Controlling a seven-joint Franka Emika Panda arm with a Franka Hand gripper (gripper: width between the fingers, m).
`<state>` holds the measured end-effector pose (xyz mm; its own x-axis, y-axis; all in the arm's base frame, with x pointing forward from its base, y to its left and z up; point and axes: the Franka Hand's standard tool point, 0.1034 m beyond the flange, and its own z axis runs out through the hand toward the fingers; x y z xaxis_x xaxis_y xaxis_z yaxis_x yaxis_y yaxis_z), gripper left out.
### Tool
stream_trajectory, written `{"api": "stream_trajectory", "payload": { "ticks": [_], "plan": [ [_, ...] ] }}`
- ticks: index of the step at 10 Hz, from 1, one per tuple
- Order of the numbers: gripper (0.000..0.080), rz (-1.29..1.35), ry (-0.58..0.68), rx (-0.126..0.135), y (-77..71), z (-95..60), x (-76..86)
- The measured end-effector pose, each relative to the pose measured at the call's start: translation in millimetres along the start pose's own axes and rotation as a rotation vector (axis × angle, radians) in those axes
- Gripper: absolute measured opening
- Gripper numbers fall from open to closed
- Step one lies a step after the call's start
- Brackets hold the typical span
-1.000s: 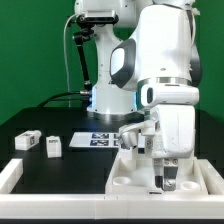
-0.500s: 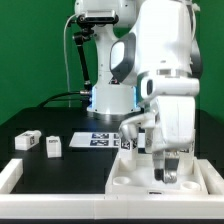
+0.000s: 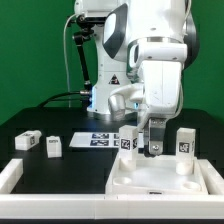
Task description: Assemble square table
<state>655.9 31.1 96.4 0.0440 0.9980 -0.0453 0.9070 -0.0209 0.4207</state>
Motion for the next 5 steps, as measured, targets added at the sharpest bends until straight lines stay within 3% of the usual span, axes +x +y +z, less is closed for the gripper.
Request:
{"api": "stream_trajectory", "payload": {
  "ticks": [1, 2, 3, 5],
  "plan": [
    [0.0649, 0.001, -0.001, 0.001, -1.0, 0.7, -1.1],
    [0.0649, 0.009, 0.007, -0.024, -4.6, 1.0, -7.5],
    [0.0649, 0.022, -0.003, -0.026, -7.6, -6.6, -19.6],
    [0.0649, 0.079, -0.032, -0.038, -6.0, -43.3, -51.7]
  ]
}}
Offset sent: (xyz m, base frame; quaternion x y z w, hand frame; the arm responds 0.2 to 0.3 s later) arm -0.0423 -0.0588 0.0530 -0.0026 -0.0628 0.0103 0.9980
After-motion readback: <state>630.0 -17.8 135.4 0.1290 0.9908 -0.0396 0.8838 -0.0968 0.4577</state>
